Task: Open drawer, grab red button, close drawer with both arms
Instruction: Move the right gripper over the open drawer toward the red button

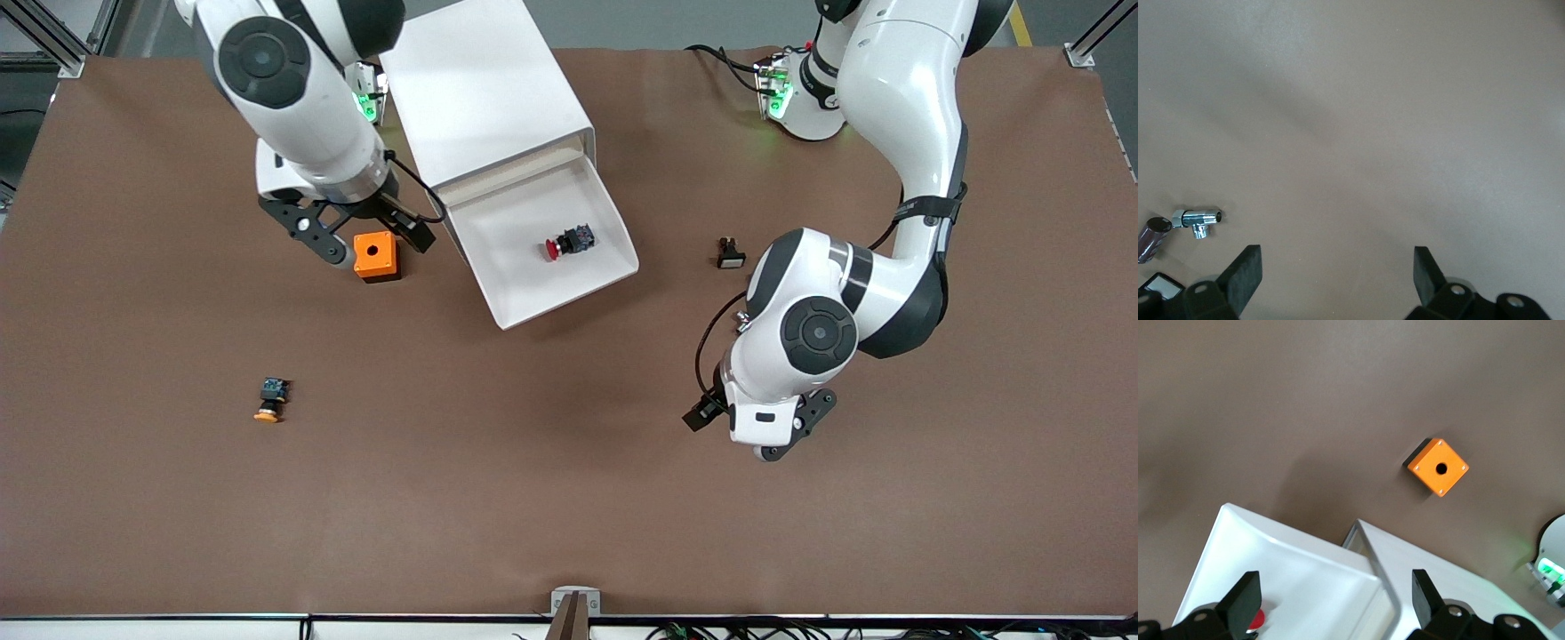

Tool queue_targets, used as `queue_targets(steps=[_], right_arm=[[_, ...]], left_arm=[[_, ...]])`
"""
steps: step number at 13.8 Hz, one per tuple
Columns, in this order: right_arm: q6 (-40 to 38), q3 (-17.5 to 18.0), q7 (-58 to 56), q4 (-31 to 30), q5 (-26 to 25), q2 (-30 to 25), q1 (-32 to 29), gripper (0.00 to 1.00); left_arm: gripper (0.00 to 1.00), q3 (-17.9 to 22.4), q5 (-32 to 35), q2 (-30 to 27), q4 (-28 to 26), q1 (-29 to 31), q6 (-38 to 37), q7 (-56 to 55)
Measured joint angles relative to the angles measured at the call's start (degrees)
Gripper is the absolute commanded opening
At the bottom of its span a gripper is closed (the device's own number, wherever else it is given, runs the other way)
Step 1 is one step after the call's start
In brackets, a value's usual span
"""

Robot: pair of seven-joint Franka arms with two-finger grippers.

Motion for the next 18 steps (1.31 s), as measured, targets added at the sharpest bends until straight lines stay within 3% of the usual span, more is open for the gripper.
queue_targets(steps=[4,18], right_arm=[[4.2,0.0,9.8,-0.1,0.0,3.1,5.5,1.0],[17.2,0.0,32.5,-0.2,0.0,13.4,15.9,1.0]], left_arm=[[1.0,0.0,4.0,-0.2,-0.4,0.0,0.0,0.0],[1.0,-0.2,4.1,-1.0,-1.2,0.1,0.0,0.0]])
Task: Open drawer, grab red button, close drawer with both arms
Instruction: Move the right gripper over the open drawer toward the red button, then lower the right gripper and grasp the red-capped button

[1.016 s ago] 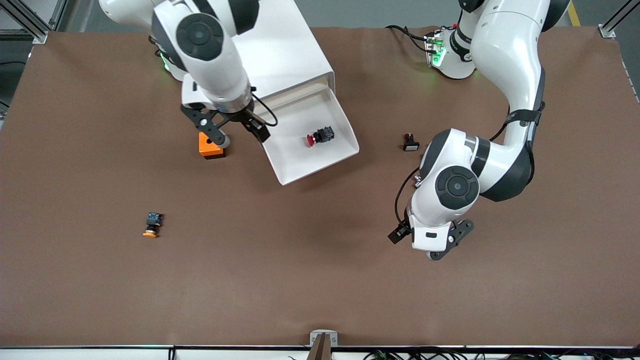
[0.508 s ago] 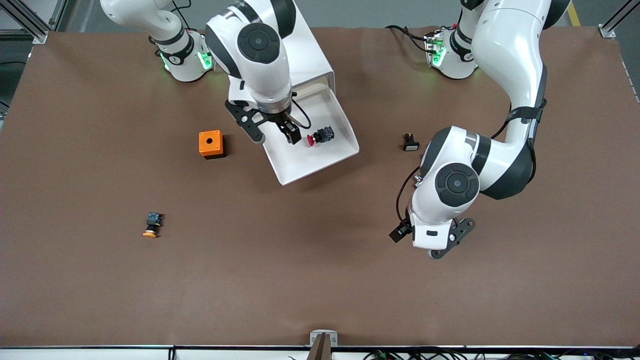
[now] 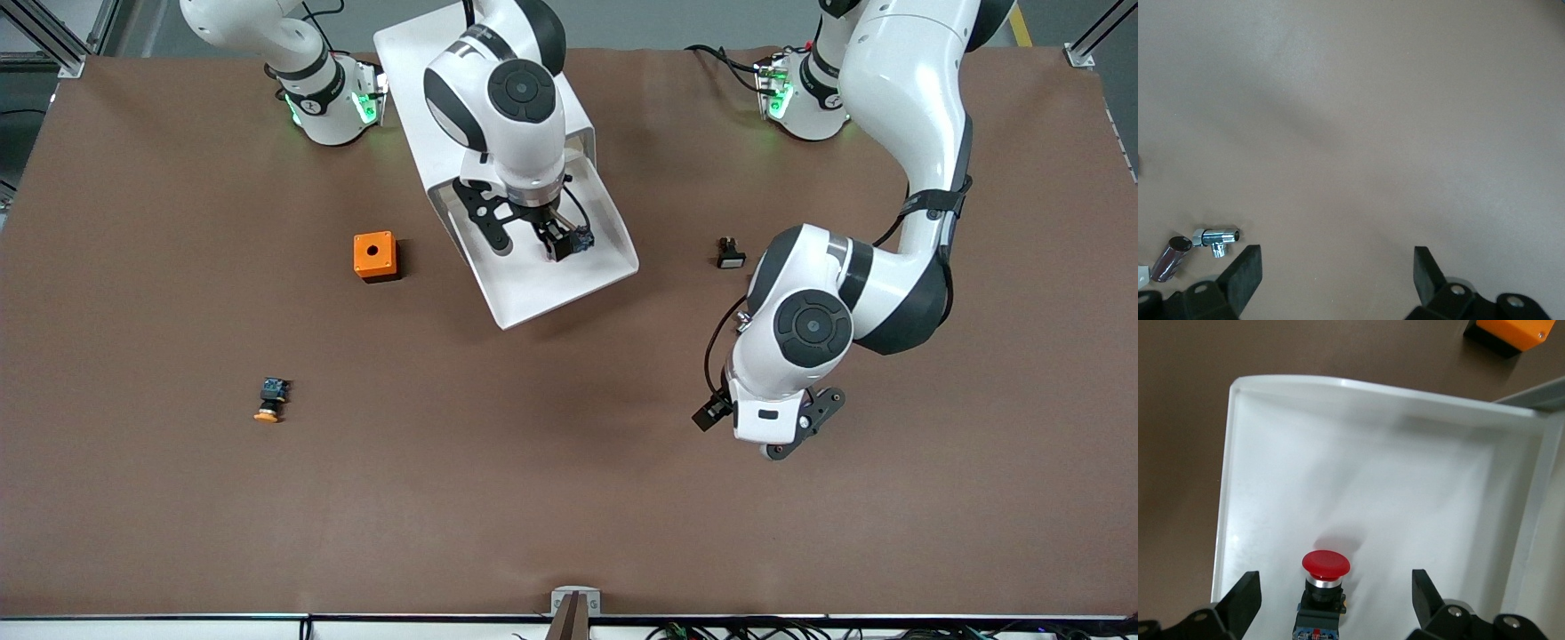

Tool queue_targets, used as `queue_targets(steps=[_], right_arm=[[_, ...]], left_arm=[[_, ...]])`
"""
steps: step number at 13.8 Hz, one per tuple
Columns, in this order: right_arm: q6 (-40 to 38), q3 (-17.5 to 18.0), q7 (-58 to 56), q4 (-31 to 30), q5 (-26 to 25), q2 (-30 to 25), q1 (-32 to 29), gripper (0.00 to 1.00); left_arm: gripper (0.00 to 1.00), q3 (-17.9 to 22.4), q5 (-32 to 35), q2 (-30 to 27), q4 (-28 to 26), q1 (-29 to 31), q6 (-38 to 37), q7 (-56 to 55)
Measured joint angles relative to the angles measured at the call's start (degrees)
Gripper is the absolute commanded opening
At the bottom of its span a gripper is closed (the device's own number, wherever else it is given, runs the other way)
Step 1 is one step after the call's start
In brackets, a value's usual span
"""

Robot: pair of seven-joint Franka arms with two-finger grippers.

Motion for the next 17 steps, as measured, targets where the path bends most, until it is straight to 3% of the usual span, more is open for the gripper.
queue_targets(steps=[7,17], right_arm=[[4.7,0.0,7.4,0.1,0.0,4.6,3.4,1.0],[4.8,-0.1,11.1,2.4,0.0,6.8,3.5,0.97]], left_arm=[[1.0,0.0,0.0,0.0,0.0,0.1,0.0,0.0],[1.0,0.0,0.0,0.0,-0.1,0.1,0.0,0.0]])
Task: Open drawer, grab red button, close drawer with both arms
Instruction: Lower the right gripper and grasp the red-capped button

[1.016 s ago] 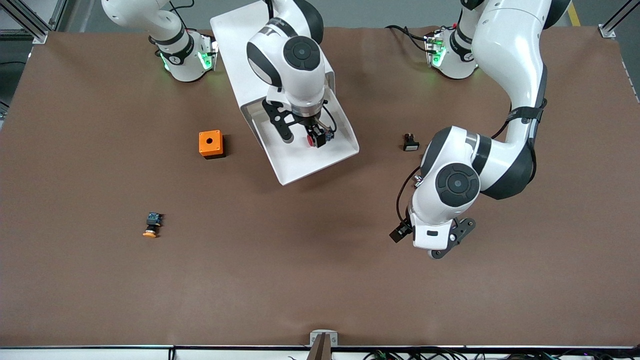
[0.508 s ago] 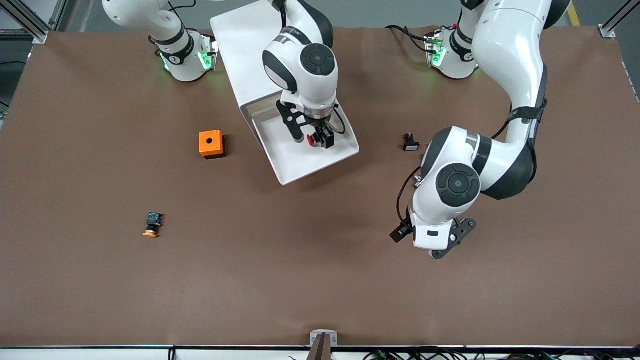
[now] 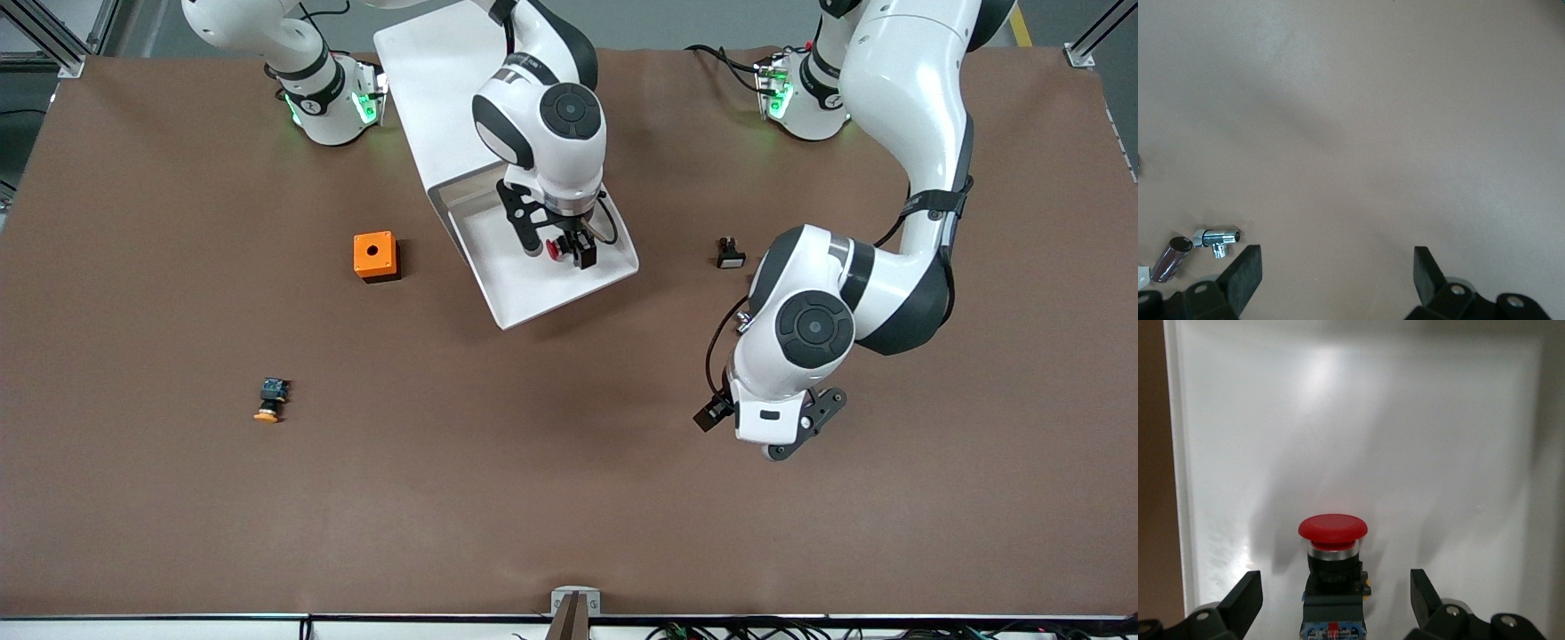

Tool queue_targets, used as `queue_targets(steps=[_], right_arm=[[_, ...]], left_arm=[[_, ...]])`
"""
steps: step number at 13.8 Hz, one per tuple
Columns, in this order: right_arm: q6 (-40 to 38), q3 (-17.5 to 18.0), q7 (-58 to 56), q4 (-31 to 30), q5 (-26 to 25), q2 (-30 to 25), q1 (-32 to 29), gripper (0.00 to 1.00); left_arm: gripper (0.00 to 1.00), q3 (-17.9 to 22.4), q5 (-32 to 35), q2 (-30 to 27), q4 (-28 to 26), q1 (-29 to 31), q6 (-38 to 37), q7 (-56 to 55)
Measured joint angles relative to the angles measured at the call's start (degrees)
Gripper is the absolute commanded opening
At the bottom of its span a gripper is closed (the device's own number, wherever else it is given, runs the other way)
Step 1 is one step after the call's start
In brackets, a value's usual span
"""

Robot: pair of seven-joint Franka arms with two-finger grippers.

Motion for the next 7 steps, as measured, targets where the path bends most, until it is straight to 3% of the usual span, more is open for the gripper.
queue_targets(steps=[7], right_arm=[[0.0,0.0,0.1,0.9,0.0,0.8,0.1,0.79]], left_arm=[[1.0,0.0,0.0,0.0,0.0,0.0,0.0,0.0]])
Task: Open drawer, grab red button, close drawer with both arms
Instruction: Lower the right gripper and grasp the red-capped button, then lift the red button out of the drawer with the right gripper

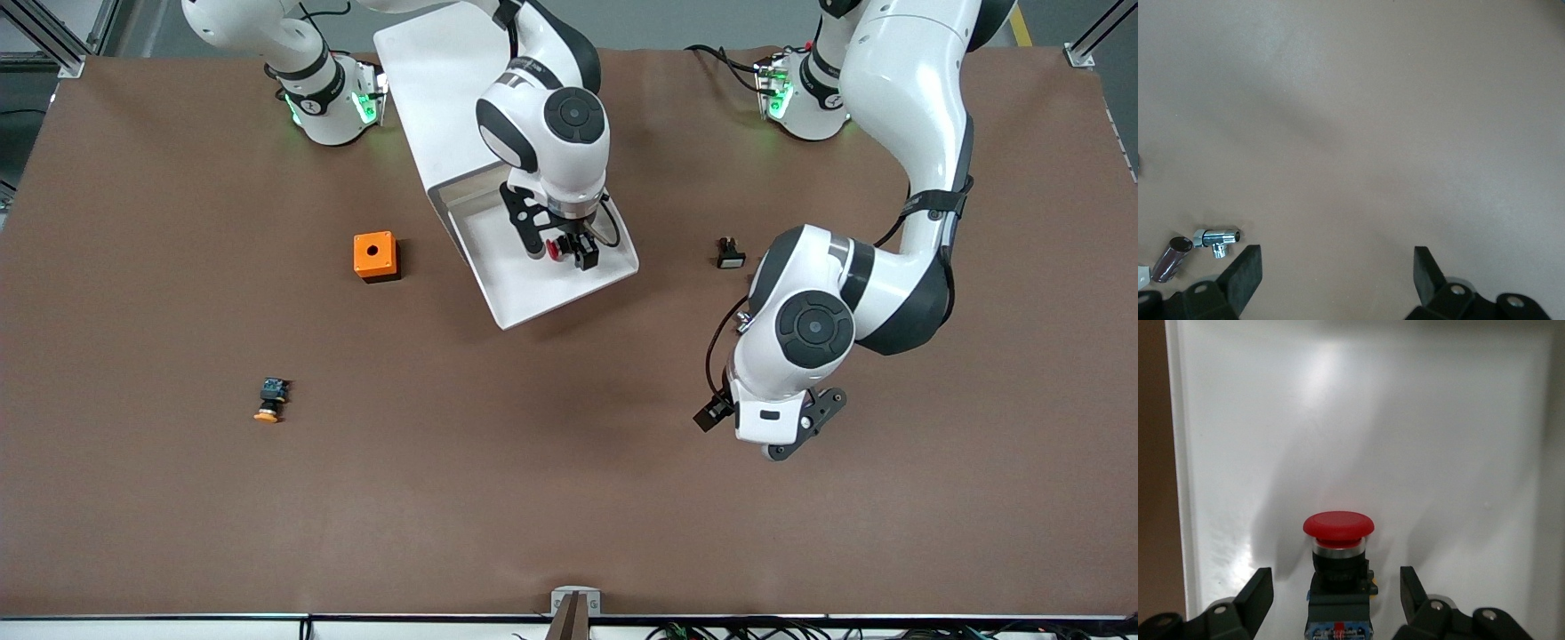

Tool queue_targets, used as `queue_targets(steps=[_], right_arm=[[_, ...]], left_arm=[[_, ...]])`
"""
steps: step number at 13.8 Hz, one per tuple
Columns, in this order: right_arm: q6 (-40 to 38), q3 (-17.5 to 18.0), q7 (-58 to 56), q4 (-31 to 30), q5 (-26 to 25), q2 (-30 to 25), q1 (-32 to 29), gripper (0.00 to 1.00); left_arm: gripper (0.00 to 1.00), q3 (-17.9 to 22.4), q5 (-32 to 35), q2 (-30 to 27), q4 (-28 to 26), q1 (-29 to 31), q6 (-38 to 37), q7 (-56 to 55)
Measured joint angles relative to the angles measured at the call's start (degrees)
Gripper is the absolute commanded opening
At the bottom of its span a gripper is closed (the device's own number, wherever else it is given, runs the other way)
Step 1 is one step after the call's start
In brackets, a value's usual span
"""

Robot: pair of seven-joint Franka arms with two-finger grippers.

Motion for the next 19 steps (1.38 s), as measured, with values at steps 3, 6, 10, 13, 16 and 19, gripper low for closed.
queue_targets(steps=[3,6,10,13,16,19], right_arm=[[0.0,0.0,1.0,0.5,0.0,0.6,0.0,0.74],[0.0,0.0,2.7,1.6,0.1,1.7,0.0,0.73],[0.0,0.0,3.2,2.4,1.0,2.3,0.0,0.69],[0.0,0.0,3.2,2.6,1.3,2.4,0.0,0.6],[0.0,-0.1,3.2,2.8,1.7,2.4,0.0,0.08],[0.0,-0.4,3.2,3.4,2.8,2.4,0.0,0.0]], left_arm=[[1.0,0.0,0.0,0.0,0.0,0.0,0.0,0.0],[1.0,0.0,0.0,0.0,0.0,0.0,0.0,0.0],[1.0,0.0,0.0,0.0,0.0,0.0,0.0,0.0],[1.0,0.0,0.0,0.0,0.0,0.0,0.0,0.0],[1.0,0.0,0.0,0.0,0.0,0.1,0.0,0.0],[1.0,0.0,0.0,0.0,0.0,0.1,0.0,0.0]])
